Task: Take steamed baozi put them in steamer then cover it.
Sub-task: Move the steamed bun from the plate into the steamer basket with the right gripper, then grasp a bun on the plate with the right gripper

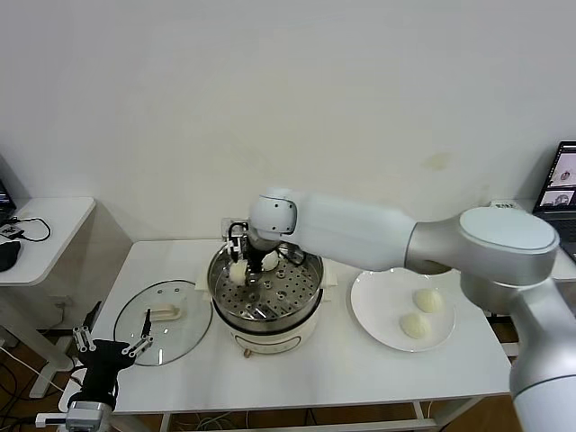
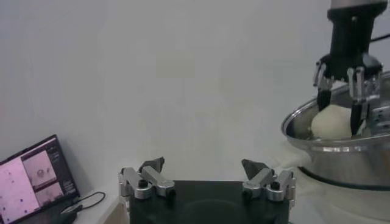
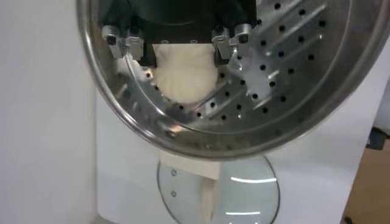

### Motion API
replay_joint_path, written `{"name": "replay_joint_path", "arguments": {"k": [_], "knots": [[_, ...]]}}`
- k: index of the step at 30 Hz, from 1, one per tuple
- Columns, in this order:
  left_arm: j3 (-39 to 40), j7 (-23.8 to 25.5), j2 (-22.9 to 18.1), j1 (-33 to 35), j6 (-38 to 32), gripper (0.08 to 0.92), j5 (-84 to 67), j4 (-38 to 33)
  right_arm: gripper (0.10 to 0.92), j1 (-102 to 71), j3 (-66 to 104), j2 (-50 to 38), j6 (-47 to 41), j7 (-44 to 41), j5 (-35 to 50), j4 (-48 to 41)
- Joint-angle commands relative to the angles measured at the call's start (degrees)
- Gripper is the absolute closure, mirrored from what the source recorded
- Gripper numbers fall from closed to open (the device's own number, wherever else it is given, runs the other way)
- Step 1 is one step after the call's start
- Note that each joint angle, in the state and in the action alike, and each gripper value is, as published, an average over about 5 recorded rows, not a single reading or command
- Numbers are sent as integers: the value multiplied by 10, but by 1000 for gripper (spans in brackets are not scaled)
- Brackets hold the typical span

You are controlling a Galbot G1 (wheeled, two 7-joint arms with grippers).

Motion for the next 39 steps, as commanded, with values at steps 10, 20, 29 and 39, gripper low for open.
{"name": "replay_joint_path", "arguments": {"k": [10,20,29,39], "knots": [[-2,-1,0,3,-2,177,0,0,301,1,-3,8,-10,-20,-18,-2],[1,0,3,-1,0,177,-1,-2,203,106,-13,-137,62,-126,-59,94],[11,1,4,-3,3,177,0,-4,203,141,-18,-339,141,-183,-129,194],[14,1,6,3,3,177,3,-4,203,61,-6,-533,202,-206,-248,249]]}}
